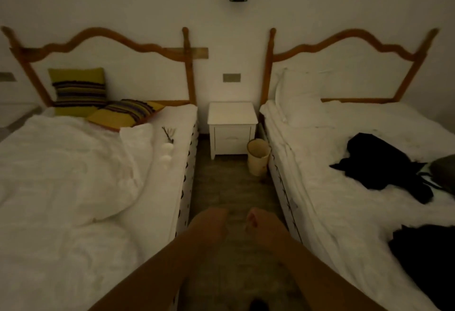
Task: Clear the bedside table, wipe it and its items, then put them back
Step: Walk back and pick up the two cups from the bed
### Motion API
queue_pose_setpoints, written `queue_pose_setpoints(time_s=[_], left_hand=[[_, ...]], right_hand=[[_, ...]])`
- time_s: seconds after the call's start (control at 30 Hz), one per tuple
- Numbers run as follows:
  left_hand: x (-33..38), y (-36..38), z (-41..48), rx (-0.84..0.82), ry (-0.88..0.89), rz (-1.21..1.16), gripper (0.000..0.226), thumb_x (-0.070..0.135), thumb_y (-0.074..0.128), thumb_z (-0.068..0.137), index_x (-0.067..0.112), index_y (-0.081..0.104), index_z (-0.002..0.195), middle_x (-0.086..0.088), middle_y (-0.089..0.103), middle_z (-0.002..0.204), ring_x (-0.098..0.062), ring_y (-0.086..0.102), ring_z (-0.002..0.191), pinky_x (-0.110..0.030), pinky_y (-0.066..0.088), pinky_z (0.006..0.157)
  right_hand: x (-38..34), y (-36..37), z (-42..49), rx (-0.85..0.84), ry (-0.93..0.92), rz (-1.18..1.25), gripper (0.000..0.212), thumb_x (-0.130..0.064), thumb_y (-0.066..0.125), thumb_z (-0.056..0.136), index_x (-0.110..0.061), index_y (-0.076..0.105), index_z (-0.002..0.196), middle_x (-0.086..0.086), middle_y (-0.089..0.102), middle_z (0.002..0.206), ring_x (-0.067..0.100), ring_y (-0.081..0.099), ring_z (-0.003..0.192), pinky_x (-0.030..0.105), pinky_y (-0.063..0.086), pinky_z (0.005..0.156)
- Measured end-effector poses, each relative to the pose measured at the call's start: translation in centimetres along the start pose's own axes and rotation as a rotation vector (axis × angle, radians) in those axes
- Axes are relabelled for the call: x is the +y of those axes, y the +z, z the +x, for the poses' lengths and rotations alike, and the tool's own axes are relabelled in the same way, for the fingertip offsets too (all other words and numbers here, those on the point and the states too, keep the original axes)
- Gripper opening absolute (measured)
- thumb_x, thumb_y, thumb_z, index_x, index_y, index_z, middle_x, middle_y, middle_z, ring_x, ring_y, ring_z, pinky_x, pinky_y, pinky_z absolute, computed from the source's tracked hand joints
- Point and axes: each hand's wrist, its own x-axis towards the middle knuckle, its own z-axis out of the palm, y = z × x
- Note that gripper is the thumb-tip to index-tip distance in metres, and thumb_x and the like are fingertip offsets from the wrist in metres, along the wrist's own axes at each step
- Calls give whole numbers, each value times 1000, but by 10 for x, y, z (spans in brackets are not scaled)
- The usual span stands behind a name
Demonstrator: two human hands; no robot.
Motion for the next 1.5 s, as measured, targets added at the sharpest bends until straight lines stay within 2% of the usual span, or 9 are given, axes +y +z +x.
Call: queue_pose_setpoints(time_s=[0.1,0.23,0.4,0.67,0.93,1.07,1.23,1.37,1.5], left_hand=[[2,-30,91,5,-24,68,30,34,51,94,15,58,116,-9,61,120,-24,59,109,-39,47,100],[8,-72,208,-31,-51,120,35,31,49,97,14,51,128,-10,54,131,-26,53,119,-40,43,105],[20,-126,320,-29,-78,114,34,24,49,97,13,49,129,-11,52,134,-26,52,121,-43,43,106],[-8,-194,461,3,-76,125,36,25,48,98,12,48,131,-11,52,133,-26,51,121,-40,42,105],[-96,-260,630,99,-84,26,27,35,54,92,18,52,113,-6,59,114,-18,56,97,-31,49,83],[-153,-293,680,158,-210,-137,29,34,58,91,20,48,114,-4,59,111,-9,50,83,-25,42,72],[-226,-317,698,210,-429,-225,51,35,52,95,15,38,140,-8,50,139,-25,50,124,-36,41,102],[-281,-319,685,302,-642,-262,46,39,53,93,18,41,132,-6,54,130,-23,54,116,-37,47,95],[-319,-302,653,373,-963,-407,52,44,53,92,19,40,136,-6,53,134,-25,53,120,-39,46,98]], right_hand=[[7,-45,90,-36,-38,-52,37,-30,52,98,-10,51,129,14,52,135,21,50,116,34,36,108],[20,-102,202,13,-81,-67,10,-29,51,98,-19,51,98,6,58,109,18,54,98,32,46,95],[13,-173,317,-75,-97,-123,29,-31,55,96,-11,56,117,10,60,118,23,57,107,34,47,94],[-13,-235,475,-27,-140,-149,26,-35,57,93,-15,57,111,5,62,104,17,57,92,34,49,87],[-58,-269,665,17,-128,-304,41,-44,55,92,-14,58,120,8,61,124,24,57,112,31,44,90],[-113,-268,744,-43,-201,-293,51,-48,57,89,-21,46,131,7,54,133,26,52,120,28,36,87],[-195,-244,822,-238,-378,-284,50,-44,58,90,-23,42,132,5,49,132,22,48,118,27,33,90],[-250,-208,868,-404,-558,-380,53,-40,59,92,-19,41,136,8,50,133,23,51,117,35,43,99],[-311,-156,906,-633,-775,-481,49,-34,61,91,-18,42,133,9,49,131,24,54,113,37,49,93]])
